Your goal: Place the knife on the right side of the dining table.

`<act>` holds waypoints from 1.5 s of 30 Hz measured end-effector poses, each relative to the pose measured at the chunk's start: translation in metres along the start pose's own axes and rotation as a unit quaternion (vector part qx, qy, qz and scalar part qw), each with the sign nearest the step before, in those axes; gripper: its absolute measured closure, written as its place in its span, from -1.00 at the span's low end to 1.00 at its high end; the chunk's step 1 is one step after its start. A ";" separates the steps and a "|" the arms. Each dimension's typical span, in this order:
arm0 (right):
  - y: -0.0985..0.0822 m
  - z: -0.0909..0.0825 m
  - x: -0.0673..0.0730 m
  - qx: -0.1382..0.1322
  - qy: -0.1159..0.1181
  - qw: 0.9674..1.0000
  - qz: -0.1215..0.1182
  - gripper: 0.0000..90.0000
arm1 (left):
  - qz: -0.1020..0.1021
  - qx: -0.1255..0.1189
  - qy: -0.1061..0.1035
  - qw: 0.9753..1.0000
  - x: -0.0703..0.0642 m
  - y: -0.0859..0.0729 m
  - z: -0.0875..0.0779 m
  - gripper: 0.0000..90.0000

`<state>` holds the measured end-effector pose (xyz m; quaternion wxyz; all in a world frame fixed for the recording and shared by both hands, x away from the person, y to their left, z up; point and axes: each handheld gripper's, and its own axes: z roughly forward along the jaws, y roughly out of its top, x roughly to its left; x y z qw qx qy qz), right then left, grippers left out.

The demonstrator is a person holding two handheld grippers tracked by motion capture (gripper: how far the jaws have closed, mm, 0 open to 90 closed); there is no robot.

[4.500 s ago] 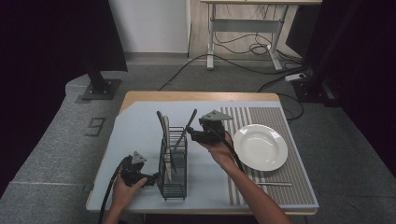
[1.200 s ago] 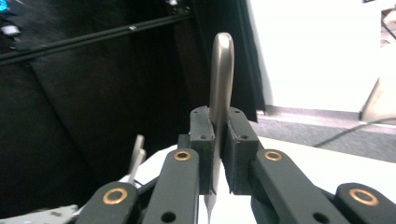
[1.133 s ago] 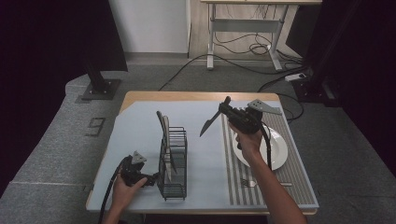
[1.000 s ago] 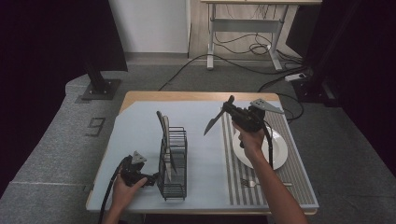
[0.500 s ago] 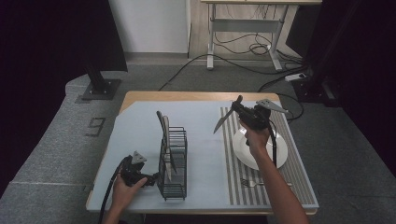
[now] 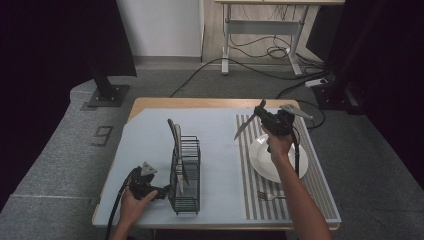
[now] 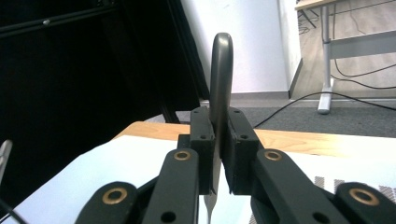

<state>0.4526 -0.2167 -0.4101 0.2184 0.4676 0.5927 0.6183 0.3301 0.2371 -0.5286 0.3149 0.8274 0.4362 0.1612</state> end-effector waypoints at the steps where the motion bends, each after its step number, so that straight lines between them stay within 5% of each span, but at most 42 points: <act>1: 0.000 0.000 -0.002 -0.002 -0.002 1.000 0.002 0.85 | 0.000 0.000 0.000 1.000 0.000 0.000 0.000 -1.00; 26: -0.003 0.013 -0.048 -0.015 -0.063 0.997 0.028 0.85 | 0.000 0.000 0.000 1.000 0.000 0.000 0.000 -1.00; 45: -0.001 0.022 -0.071 -0.012 -0.077 0.995 0.056 0.83 | 0.000 0.000 0.000 1.000 0.000 0.000 0.000 -1.00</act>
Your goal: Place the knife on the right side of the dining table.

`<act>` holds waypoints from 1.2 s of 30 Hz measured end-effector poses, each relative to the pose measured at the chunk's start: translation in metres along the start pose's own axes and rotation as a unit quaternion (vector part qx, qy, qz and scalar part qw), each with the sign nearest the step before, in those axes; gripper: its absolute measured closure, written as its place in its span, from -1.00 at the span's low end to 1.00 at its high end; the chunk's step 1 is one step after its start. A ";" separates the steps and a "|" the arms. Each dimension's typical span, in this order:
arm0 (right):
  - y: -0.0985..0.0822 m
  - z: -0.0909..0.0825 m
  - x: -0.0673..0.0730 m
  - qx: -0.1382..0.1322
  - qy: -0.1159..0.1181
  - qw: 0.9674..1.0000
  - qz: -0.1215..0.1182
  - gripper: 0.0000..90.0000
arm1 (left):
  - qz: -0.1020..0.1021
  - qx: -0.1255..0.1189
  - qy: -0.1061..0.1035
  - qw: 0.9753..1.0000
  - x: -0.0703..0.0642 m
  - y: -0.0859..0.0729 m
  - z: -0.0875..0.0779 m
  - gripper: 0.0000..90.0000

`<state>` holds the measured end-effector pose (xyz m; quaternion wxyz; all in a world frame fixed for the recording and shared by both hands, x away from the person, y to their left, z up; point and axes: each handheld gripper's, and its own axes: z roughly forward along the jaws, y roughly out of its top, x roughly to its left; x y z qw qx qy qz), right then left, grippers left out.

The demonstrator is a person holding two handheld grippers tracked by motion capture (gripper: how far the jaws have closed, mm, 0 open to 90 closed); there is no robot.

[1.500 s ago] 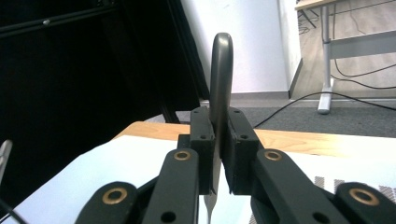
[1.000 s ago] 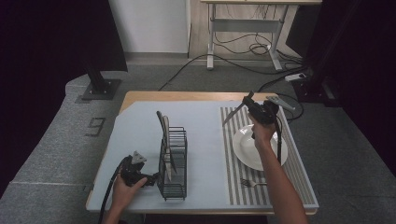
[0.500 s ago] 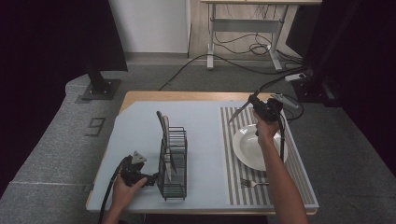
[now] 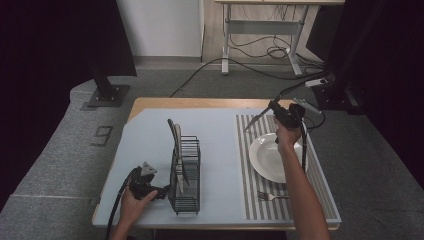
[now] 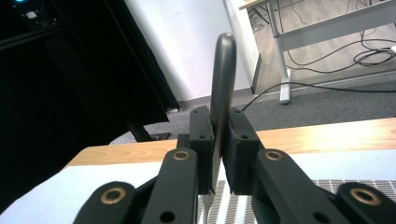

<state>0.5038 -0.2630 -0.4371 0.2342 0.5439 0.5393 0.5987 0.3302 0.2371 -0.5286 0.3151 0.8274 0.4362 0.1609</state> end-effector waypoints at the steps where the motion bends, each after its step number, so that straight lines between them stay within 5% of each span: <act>1: 0.000 0.000 0.000 0.000 0.000 1.000 0.000 0.83 | 0.000 0.000 0.000 1.000 0.000 0.000 0.000 -1.00; 6: 0.000 0.000 -0.004 0.002 -0.008 1.000 -0.011 0.80 | 0.000 0.000 0.000 1.000 0.000 0.000 0.000 -1.00; 20: -0.007 -0.005 -0.030 0.004 -0.038 0.999 0.006 0.72 | 0.000 0.000 0.000 1.000 0.000 0.000 0.000 -1.00; 36: -0.015 -0.006 -0.040 0.008 -0.073 0.997 -0.016 0.60 | 0.000 -0.001 0.000 1.000 0.000 0.000 0.000 -1.00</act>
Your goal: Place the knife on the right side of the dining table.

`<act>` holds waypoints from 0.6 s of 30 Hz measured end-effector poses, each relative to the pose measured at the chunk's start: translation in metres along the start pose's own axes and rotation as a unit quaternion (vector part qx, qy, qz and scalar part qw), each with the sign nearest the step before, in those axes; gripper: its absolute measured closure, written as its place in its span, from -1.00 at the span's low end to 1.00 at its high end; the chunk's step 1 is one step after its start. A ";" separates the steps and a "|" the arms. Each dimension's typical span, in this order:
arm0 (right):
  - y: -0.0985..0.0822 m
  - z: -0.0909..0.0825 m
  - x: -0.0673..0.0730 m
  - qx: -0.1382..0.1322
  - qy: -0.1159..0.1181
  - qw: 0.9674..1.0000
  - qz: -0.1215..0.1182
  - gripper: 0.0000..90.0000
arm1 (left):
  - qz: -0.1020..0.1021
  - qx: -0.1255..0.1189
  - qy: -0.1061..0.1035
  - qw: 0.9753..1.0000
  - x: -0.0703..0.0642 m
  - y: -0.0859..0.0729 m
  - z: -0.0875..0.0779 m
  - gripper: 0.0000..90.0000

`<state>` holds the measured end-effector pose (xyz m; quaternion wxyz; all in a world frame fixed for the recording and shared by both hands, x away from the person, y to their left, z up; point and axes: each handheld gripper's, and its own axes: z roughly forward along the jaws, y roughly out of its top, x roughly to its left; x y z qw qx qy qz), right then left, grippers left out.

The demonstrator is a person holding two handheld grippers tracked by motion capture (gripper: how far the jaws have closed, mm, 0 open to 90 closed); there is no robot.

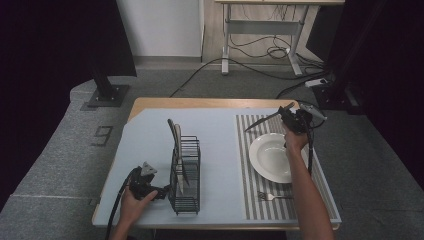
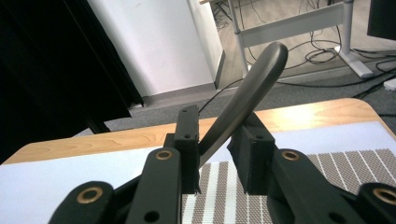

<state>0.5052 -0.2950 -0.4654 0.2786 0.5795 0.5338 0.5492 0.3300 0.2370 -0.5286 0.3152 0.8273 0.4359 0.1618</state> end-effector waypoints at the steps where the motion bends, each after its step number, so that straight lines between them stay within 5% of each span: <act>1: -0.001 0.000 -0.001 -0.001 -0.003 1.000 0.003 0.60 | 0.000 0.000 0.000 1.000 0.000 0.000 0.000 -1.00; 18: -0.008 0.005 -0.012 0.016 -0.038 0.999 0.016 0.49 | 0.000 0.000 0.000 1.000 0.000 0.000 0.000 -1.00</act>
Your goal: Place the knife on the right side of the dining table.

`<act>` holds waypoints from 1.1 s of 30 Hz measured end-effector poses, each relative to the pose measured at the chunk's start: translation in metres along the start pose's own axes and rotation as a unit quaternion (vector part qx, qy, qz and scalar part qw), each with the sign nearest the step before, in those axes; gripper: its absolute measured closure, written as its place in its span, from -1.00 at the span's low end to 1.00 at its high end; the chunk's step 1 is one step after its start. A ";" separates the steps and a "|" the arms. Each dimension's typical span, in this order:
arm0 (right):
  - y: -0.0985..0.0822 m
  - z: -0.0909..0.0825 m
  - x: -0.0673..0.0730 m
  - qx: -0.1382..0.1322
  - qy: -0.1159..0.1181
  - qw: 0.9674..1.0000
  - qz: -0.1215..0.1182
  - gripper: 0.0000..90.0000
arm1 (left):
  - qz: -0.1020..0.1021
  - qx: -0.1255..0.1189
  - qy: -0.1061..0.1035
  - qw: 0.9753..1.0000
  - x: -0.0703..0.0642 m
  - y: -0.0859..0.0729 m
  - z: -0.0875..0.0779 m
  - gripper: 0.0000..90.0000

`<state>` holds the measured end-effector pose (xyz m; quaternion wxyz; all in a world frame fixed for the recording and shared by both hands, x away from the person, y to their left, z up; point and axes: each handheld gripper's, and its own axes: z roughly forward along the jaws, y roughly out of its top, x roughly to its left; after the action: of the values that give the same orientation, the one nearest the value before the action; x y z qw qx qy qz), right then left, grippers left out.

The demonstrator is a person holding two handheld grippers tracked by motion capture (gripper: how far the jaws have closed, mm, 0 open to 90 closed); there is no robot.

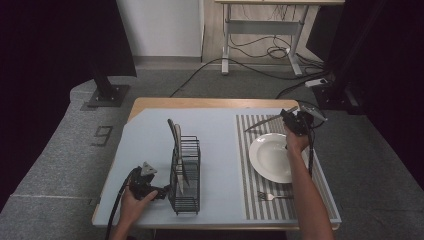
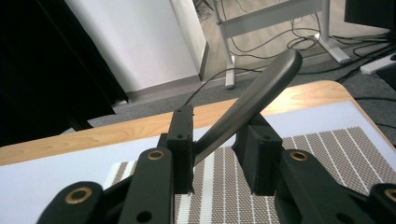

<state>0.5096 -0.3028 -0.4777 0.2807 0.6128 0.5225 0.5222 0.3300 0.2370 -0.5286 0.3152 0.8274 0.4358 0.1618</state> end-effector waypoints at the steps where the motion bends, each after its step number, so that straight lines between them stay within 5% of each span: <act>1: 0.000 0.000 0.000 0.000 0.000 1.000 0.000 0.49 | 0.000 0.000 0.000 1.000 0.000 0.000 0.000 -1.00; 16: -0.007 0.006 -0.011 0.026 -0.024 0.999 0.014 0.37 | 0.000 0.000 0.000 1.000 0.000 0.000 0.000 -1.00; 33: -0.011 0.012 -0.021 0.046 -0.025 0.998 0.025 0.28 | 0.000 0.000 0.000 1.000 0.000 0.000 0.000 -1.00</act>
<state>0.5191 -0.3162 -0.4985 0.2521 0.6512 0.5229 0.4889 0.3300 0.2370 -0.5286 0.3153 0.8273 0.4359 0.1615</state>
